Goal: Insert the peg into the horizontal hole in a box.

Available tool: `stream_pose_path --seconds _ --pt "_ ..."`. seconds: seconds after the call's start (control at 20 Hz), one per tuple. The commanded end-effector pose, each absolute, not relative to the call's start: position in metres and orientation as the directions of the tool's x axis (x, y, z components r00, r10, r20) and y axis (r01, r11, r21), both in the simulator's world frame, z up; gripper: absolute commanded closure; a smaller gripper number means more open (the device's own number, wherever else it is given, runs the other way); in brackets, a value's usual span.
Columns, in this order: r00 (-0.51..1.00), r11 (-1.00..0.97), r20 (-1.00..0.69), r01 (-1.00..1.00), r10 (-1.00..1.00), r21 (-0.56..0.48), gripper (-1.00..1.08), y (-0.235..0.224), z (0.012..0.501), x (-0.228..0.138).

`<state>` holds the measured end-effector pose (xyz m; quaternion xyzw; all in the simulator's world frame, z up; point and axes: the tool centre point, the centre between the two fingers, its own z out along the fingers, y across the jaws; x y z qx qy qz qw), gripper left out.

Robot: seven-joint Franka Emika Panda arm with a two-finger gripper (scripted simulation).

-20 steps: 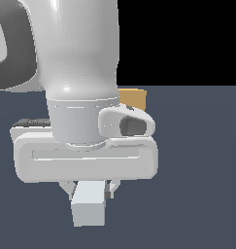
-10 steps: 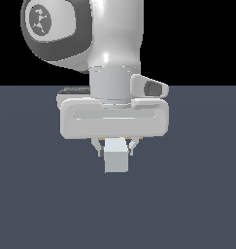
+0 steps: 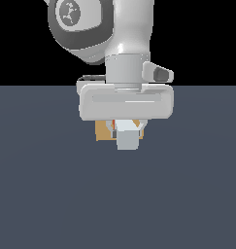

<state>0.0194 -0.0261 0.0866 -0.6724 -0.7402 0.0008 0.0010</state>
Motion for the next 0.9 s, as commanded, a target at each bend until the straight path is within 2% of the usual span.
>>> stream_pose_path --seconds 0.0,0.6,0.85 --pt "-0.095 0.095 0.000 0.995 0.995 0.000 1.08 -0.025 0.089 0.021" --pt "-0.097 0.097 0.000 0.995 0.995 -0.001 1.08 -0.026 0.089 0.022" --pt "-0.097 0.097 0.000 0.995 0.995 -0.001 1.08 -0.012 0.089 0.020"
